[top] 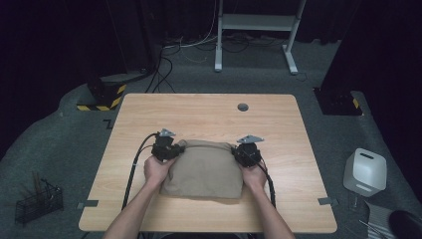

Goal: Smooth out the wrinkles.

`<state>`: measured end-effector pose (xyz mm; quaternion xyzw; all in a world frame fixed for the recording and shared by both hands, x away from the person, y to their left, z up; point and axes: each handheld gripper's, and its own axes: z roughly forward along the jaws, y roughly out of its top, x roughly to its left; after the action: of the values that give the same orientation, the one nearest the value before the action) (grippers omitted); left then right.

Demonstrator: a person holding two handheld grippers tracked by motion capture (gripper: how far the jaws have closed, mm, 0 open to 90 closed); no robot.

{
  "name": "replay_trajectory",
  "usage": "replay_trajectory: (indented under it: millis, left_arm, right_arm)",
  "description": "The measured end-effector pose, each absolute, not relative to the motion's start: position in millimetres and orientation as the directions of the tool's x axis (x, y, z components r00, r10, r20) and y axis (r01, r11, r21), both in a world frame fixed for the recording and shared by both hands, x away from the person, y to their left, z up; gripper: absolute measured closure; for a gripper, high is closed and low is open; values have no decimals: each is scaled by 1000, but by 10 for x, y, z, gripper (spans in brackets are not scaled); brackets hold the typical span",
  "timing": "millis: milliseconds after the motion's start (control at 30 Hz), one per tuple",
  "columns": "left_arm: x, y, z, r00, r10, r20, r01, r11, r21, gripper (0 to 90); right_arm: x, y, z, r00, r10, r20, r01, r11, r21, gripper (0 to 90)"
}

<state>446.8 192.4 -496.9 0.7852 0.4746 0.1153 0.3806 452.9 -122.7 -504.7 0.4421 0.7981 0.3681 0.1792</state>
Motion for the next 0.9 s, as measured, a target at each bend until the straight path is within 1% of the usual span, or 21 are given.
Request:
replay_trajectory:
  millis: [100, 133, 200, 367, 467, 533, 600, 700, 800, 833, 900]
  left_arm:
    - [4272, 1940, -4983, 540, 818, -199, 654, -258, 711, 838]
    - [4196, 1952, -4988, 543, 811, -218, 659, -250, 710, 838]
    - [4132, 1958, -4984, 549, 807, -216, 655, -256, 711, 838]
    - [4213, 1957, -4997, 537, 816, -213, 661, -250, 708, 836]
    - [4239, 1963, -5028, 543, 815, -201, 653, -260, 711, 835]
    - [4250, 1981, -5036, 542, 812, -216, 658, -251, 710, 834]
    - [4258, 1984, -5037, 542, 813, -213, 657, -251, 711, 830]
    - [4265, 1980, -5028, 531, 822, -208, 659, -245, 711, 818]
    - [4272, 1978, -5009, 517, 832, -202, 659, -236, 714, 780]
    - [4275, 1980, -4997, 507, 839, -196, 660, -232, 715, 755]
    - [4282, 2010, -4958, 472, 860, -192, 667, -206, 716, 658]
  right_arm:
    - [4336, -1267, -5052, -566, 823, 46, 569, 350, 744, 867]
    - [4297, -1280, -5049, -570, 820, 50, 570, 351, 743, 867]
    - [4241, -1314, -5030, -567, 819, 90, 591, 328, 737, 866]
    - [4322, -1279, -4953, -554, 829, 74, 585, 324, 744, 864]
    - [4404, -1276, -5001, -552, 830, 80, 598, 327, 731, 864]
    - [4425, -1272, -5047, -551, 831, 81, 607, 332, 722, 863]
    - [4431, -1268, -5057, -553, 830, 71, 606, 343, 718, 859]
    - [4440, -1291, -5065, -539, 840, 60, 612, 342, 713, 832]
    - [4453, -1337, -5062, -531, 845, 65, 614, 331, 716, 812]
    - [4446, -1336, -5049, -529, 847, 57, 612, 334, 717, 802]
    - [4430, -1331, -5029, -520, 853, 40, 608, 337, 718, 746]
